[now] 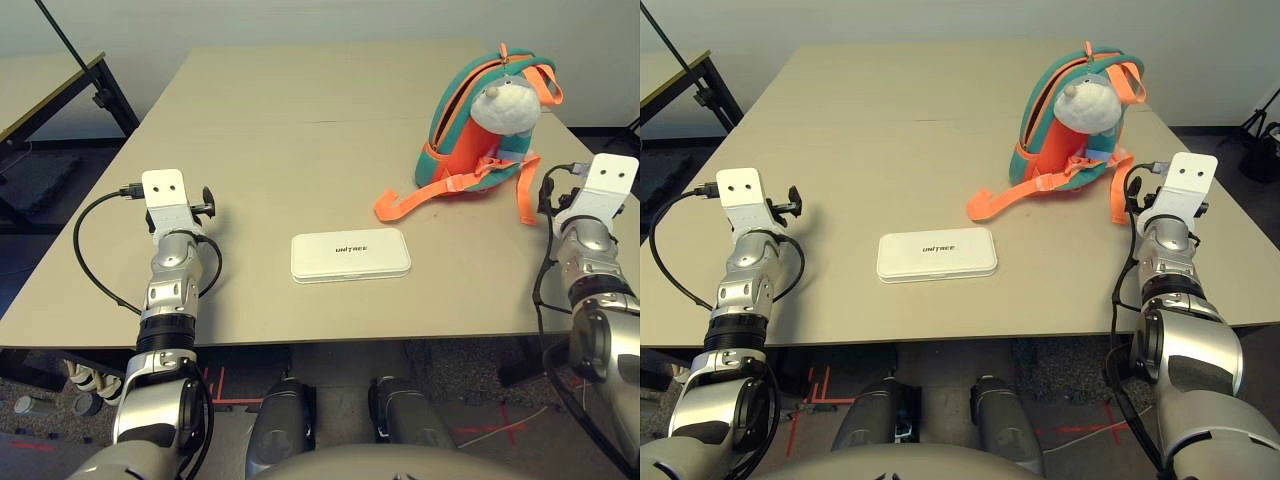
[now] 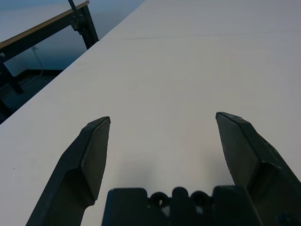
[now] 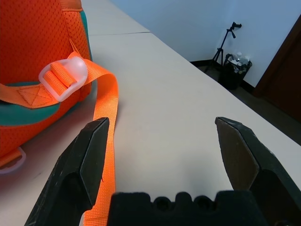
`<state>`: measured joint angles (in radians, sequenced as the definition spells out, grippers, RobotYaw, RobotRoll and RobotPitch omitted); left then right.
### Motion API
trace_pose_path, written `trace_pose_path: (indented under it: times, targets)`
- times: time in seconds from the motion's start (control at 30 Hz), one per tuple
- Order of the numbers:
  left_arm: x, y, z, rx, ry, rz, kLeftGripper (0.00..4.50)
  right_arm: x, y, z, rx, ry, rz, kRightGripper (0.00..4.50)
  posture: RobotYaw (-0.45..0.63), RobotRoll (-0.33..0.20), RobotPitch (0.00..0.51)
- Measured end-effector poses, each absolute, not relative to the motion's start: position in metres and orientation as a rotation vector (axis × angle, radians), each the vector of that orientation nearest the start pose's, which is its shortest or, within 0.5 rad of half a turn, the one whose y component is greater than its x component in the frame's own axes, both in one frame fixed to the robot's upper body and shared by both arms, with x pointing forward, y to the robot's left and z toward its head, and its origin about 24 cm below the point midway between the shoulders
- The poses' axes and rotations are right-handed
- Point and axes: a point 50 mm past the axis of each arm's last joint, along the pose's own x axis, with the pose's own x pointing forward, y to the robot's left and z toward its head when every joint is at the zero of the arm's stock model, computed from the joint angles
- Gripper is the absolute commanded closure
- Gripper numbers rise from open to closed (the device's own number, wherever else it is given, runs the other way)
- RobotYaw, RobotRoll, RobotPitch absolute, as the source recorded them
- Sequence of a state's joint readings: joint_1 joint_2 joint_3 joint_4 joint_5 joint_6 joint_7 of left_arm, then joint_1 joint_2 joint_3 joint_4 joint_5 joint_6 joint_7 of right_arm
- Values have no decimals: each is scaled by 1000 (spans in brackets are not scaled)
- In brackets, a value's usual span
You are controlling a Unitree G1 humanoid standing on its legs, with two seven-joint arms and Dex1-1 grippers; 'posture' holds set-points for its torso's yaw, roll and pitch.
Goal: Put the pencil case into the backpack and zip it.
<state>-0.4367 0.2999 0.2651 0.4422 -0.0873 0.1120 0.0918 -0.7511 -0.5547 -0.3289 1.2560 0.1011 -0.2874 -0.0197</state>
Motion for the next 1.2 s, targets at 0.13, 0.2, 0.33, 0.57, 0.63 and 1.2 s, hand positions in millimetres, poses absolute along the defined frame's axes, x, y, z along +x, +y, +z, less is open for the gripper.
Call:
trace_pose_path:
  times: [0.13, 0.2, 0.33, 0.57, 0.63, 1.2]
  targets:
    - [326, 263, 80, 89, 63, 341, 0, 335, -342, 82, -113, 86, -493, 47, -15, 0, 50]
    - [326, 266, 83, 100, 62, 334, 0, 335, -343, 83, -118, 85, -487, 47, -15, 0, 46]
    - [328, 276, 95, 119, 56, 251, 0, 330, -350, 86, -139, 75, -456, 47, -22, 0, 43]
    - [327, 298, 118, -155, 120, 0, 0, 303, -363, 106, -234, 37, -119, 47, -128, 0, 46]
    - [328, 298, 136, -233, 128, -119, 0, 291, -360, 113, -286, 77, 6, 47, -142, 0, 50]
    - [312, 241, 161, -528, 610, -775, 0, 263, -262, 159, -459, 356, 740, 1411, -182, 0, 55]
